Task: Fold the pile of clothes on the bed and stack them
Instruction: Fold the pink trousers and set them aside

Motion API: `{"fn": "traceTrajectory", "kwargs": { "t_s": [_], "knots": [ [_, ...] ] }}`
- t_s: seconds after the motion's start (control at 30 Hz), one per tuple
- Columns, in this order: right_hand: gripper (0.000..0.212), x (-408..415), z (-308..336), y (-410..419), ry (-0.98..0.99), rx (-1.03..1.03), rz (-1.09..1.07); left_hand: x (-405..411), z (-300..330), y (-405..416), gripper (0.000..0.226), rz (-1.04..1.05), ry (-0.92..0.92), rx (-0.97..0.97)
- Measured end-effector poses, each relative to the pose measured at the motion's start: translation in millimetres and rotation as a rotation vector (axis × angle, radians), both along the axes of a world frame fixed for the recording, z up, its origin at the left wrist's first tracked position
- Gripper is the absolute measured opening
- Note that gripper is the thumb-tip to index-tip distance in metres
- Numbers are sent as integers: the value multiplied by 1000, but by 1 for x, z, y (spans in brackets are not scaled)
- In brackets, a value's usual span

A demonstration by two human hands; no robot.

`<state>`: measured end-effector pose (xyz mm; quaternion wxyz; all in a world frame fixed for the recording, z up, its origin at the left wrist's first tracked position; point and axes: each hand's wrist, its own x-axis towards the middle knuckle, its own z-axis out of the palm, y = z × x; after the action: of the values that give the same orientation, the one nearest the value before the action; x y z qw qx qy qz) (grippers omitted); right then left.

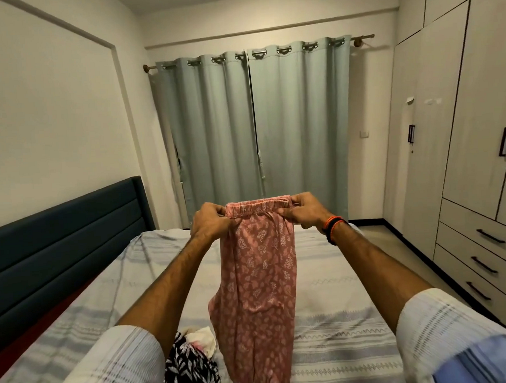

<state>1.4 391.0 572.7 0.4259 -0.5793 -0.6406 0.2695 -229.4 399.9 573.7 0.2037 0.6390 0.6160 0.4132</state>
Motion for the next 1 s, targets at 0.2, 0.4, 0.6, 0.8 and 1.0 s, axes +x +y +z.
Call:
{"fn": "traceTrajectory", "kwargs": {
  "t_s": [0.2,0.4,0.6,0.8,1.0],
  "knots": [
    [11,6,-12,-16,355,-179,67,17,-11,-15,23,33,-48,-23],
    [15,19,-23,-24,473,-222,60,27,-26,-24,18,23,-111,-56],
    [17,32,-32,-22,464,-237,61,32,-34,-13,21,-1,-125,-91],
    [12,35,-52,5,402,-295,17,37,-56,15,17,-4,-88,-160],
    [12,35,-97,65,330,-379,-10,38,-97,71,26,-5,-77,-296]
  ]
}}
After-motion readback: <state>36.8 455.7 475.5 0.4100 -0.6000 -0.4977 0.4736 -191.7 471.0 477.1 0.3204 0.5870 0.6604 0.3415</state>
